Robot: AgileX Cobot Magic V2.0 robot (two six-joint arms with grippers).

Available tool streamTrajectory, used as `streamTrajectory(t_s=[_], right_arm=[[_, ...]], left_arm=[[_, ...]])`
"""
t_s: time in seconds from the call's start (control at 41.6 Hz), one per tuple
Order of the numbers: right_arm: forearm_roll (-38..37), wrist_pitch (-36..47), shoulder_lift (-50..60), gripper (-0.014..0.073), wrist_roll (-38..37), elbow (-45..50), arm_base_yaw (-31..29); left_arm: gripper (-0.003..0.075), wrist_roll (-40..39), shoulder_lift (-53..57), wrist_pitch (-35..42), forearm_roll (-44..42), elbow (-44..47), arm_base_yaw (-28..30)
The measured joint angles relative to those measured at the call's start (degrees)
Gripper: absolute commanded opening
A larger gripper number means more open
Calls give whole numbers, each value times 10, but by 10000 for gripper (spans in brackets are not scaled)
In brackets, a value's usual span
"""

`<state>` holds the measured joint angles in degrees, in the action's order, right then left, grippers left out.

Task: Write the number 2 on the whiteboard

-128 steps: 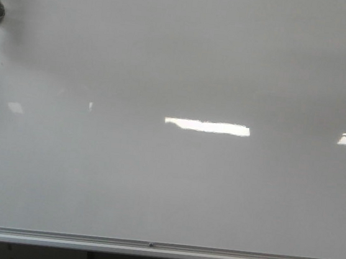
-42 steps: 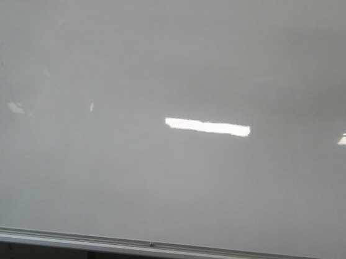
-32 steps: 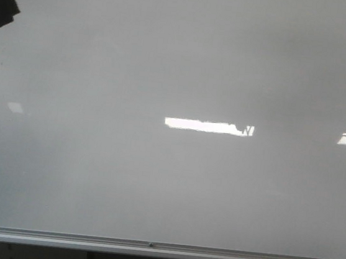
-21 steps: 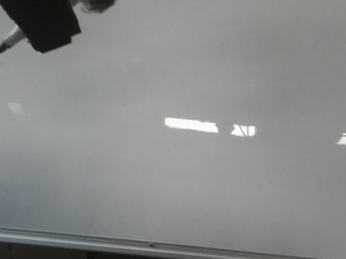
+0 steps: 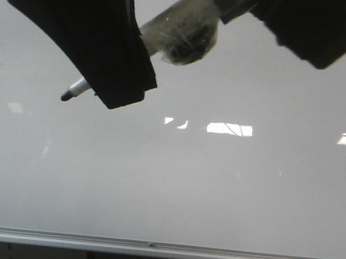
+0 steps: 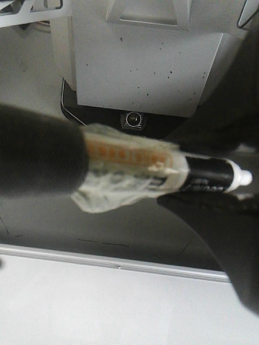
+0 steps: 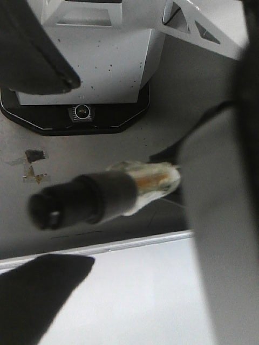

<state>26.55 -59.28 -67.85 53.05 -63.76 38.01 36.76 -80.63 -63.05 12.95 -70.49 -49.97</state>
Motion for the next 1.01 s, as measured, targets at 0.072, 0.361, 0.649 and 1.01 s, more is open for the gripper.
streamTrajectory(t_s=[0.072, 0.361, 0.649, 1.01], right_arm=[[2, 15, -7, 578, 5, 0, 6], [9, 41, -17, 441, 6, 0, 10], [18, 44, -17, 203, 6, 0, 10], [21, 44, -17, 21, 6, 0, 10]], left_arm=[[-20, 0, 0, 1, 0, 0, -1], [-20, 14, 0, 2, -4, 0, -1], [-20, 16, 0, 3, -13, 0, -1], [334, 20, 0, 5, -15, 0, -1]])
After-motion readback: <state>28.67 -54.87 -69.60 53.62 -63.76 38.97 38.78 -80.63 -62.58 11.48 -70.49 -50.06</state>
